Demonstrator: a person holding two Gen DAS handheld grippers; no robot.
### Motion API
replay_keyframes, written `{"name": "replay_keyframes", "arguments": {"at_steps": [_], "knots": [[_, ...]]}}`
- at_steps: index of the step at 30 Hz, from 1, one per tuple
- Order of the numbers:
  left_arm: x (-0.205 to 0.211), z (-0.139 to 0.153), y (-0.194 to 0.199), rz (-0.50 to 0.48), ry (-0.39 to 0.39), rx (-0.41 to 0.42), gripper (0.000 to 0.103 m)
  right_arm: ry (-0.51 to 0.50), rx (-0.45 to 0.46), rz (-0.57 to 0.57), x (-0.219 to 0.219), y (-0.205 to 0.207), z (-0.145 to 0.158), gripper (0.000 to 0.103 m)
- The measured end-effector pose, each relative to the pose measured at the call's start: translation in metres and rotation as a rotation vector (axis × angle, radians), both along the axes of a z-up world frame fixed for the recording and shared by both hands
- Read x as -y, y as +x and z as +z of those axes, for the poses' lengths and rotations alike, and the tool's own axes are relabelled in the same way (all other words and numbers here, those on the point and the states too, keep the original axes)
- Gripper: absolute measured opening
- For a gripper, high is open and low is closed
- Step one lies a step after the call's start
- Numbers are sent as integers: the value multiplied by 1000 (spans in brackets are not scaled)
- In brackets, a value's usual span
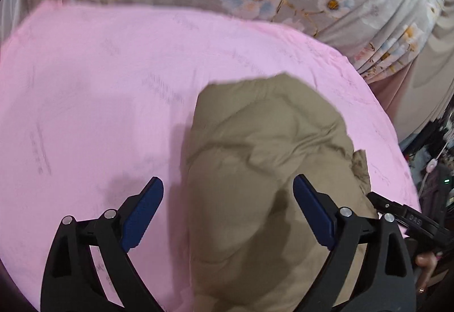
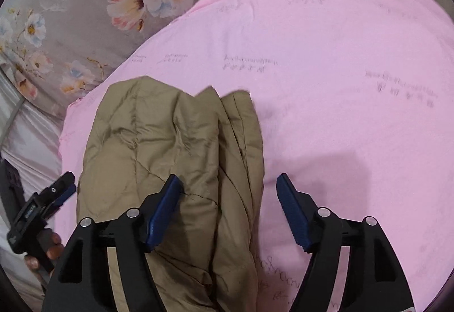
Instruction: Fold large clothes
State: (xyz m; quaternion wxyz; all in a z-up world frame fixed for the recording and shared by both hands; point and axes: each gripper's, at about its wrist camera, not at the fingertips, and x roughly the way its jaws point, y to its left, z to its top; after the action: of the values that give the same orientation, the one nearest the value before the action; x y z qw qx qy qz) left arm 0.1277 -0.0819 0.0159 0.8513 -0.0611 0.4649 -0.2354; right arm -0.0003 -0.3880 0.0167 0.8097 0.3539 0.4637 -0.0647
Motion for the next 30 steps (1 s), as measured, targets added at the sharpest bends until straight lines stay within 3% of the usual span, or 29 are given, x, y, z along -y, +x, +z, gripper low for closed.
{"name": "replay_keyframes", "arguments": {"at_steps": [2, 5, 8, 12, 13, 16, 18, 20, 24, 30], "knots": [[-6, -18, 5, -19, -83, -109, 90, 124, -2, -3, 7, 1, -14, 72], [-10, -34, 6, -48, -204, -204, 91, 236, 6, -7, 8, 2, -29, 76], [-3, -38, 3, -69, -217, -201, 98, 292, 32, 0, 2, 4, -37, 77], [12, -40, -1, -86, -180, -176, 98, 309, 68, 9, -6, 9, -40, 79], [16, -37, -2, -93, -167, -165, 98, 303, 76, 17, -8, 10, -39, 78], [21, -28, -4, -91, -143, -117, 92, 303, 127, 39, -15, 13, -34, 54], [23, -18, -6, -97, -121, -66, 79, 264, 156, 42, -19, 16, -24, 35], [23, -6, -5, -112, -106, -16, 72, 192, 183, 50, -27, 21, -10, 28], [22, 24, 2, -137, -86, 104, 65, 90, 252, 62, -42, 41, 14, 23], [5, 65, 34, -116, -47, 269, 64, -12, 350, 109, -70, 100, 48, 23]]}}
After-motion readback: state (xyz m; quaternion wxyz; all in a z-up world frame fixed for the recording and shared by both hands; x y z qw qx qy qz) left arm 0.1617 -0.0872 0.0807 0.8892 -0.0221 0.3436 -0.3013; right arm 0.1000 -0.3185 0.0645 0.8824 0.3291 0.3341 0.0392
